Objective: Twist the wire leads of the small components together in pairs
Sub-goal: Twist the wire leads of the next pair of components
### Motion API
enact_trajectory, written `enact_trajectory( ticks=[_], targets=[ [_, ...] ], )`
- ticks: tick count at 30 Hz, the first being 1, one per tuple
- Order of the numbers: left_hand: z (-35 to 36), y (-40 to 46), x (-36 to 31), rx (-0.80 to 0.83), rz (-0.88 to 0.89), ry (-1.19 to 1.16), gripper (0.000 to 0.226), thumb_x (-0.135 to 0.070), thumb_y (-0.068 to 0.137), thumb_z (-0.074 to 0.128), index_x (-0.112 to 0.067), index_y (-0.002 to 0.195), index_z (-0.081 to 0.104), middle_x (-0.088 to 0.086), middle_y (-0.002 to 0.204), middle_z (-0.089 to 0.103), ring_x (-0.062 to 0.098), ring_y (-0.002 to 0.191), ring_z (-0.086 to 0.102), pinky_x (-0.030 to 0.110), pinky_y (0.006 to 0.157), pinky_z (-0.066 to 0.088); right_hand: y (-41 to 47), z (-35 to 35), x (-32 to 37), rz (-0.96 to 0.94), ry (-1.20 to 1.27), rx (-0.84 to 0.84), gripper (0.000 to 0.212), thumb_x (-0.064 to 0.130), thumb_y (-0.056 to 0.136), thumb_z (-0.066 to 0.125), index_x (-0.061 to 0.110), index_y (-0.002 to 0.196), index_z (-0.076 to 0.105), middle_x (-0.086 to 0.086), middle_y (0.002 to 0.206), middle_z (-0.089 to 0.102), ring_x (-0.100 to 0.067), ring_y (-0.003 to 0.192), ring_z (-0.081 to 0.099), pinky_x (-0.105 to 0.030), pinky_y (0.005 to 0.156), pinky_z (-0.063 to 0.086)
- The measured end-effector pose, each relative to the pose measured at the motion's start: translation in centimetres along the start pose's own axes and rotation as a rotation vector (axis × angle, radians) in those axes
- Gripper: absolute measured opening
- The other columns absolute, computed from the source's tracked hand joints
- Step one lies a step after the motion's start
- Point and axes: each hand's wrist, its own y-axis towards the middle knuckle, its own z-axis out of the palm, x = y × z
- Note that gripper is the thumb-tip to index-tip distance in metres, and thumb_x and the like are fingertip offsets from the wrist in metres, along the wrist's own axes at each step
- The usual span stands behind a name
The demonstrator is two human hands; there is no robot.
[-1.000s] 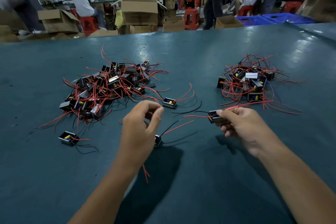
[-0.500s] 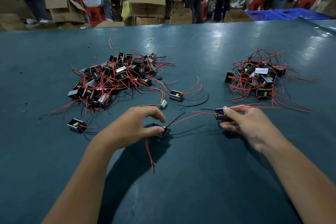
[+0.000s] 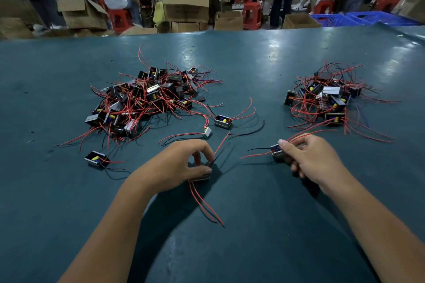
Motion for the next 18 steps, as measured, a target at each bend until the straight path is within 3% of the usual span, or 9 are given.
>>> enact_trajectory(
  ticks=[2,4,8,11,13,16,18],
  targets=[
    [0.0,0.0,0.0,0.006,0.026,0.01,0.016,-0.027,0.086,0.078,-0.032,0.092,0.064,-0.017,0.097,0.059,0.005,0.09,0.056,0.006,0.07,0.04,-0.2,-0.4,0.1,-0.069,-0.278,-0.049,0.033,0.054,0.083,0.069,0.021,0.08,0.068,0.001,0.069,0.067,-0.017,0.065,0.062,-0.027,0.052,0.042],
    [0.0,0.1,0.0,0.017,0.047,0.021,0.013,-0.03,0.086,0.077,-0.032,0.09,0.065,-0.013,0.102,0.057,0.008,0.091,0.056,0.007,0.071,0.04,-0.4,-0.7,0.4,-0.071,-0.382,-0.047,0.044,0.058,0.083,0.066,0.015,0.074,0.069,-0.006,0.069,0.069,-0.023,0.073,0.064,-0.029,0.064,0.047],
    [-0.1,0.1,0.3,-0.006,0.037,0.033,0.009,-0.036,0.086,0.075,-0.035,0.088,0.066,-0.018,0.107,0.054,0.006,0.094,0.056,0.007,0.072,0.038,-0.7,-1.5,1.1,-0.017,-0.562,0.016,0.076,0.07,0.086,0.051,-0.003,0.066,0.065,-0.013,0.061,0.069,-0.028,0.065,0.064,-0.035,0.064,0.05],
    [-0.1,0.1,0.3,-0.127,0.034,0.042,0.006,-0.038,0.09,0.069,-0.037,0.087,0.064,-0.019,0.106,0.055,0.008,0.094,0.055,0.008,0.073,0.037,-1.3,-3.3,1.8,-0.03,-0.556,0.143,0.069,0.069,0.086,0.05,0.009,0.06,0.069,0.001,0.05,0.066,-0.014,0.051,0.062,-0.03,0.057,0.046],
    [-0.2,0.3,0.0,-0.266,0.053,0.067,0.009,-0.032,0.093,0.066,-0.037,0.088,0.061,-0.017,0.101,0.055,0.01,0.087,0.055,0.01,0.072,0.037,-1.5,-3.7,2.3,-0.271,-0.462,0.144,0.045,0.057,0.089,0.058,0.019,0.066,0.066,0.007,0.053,0.063,-0.004,0.046,0.052,-0.029,0.054,0.042],
    [0.1,0.6,-0.9,-0.488,0.107,0.05,0.01,-0.015,0.093,0.068,-0.024,0.093,0.065,-0.01,0.093,0.059,0.013,0.077,0.053,0.014,0.068,0.04,-2.1,-1.7,2.7,-0.745,-0.337,0.053,0.002,0.029,0.091,0.067,0.029,0.09,0.065,0.014,0.084,0.063,0.0,0.079,0.056,-0.017,0.076,0.041],
    [0.8,0.6,-1.9,-0.577,0.15,0.048,0.008,-0.008,0.092,0.068,-0.015,0.096,0.066,-0.006,0.088,0.059,0.013,0.075,0.053,0.019,0.068,0.044,-2.3,0.4,2.0,-0.851,-0.387,0.048,0.017,0.023,0.091,0.068,0.017,0.106,0.065,0.006,0.105,0.062,-0.011,0.101,0.054,-0.02,0.09,0.038]
  ],
)
